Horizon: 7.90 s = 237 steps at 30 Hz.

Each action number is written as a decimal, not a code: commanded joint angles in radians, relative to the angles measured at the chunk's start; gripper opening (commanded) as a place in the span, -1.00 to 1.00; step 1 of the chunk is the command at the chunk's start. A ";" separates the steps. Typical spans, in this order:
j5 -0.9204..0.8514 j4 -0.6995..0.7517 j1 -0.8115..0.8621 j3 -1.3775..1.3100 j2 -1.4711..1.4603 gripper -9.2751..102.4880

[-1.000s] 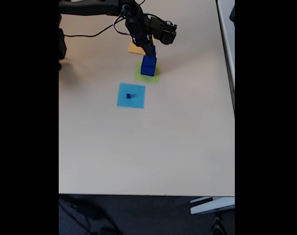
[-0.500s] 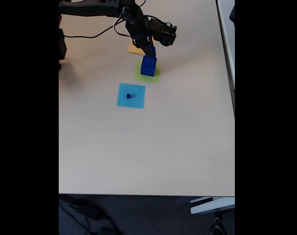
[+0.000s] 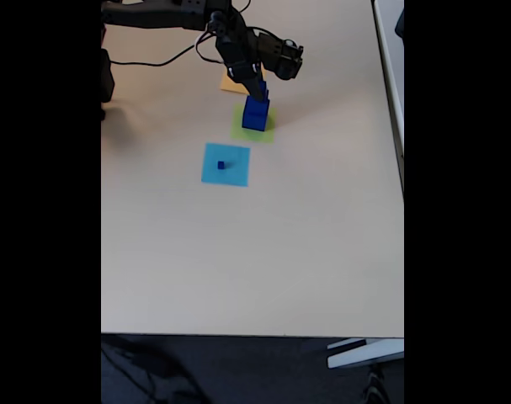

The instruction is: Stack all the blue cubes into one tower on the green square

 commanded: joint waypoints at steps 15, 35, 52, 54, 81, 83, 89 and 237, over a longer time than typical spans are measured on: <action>0.006 -0.018 -0.008 0.003 0.109 -0.81; -0.017 -0.031 -0.008 0.003 0.124 -0.66; -0.015 -0.029 -0.014 0.003 0.135 -0.63; -0.014 -0.029 -0.014 0.003 0.135 -0.63; 0.002 -0.041 -0.018 0.040 0.126 -0.63; 0.002 -0.046 -0.018 0.044 0.126 -0.63; -0.005 -0.049 -0.015 0.046 0.123 -0.63; -0.416 -0.657 0.379 0.767 0.235 -0.48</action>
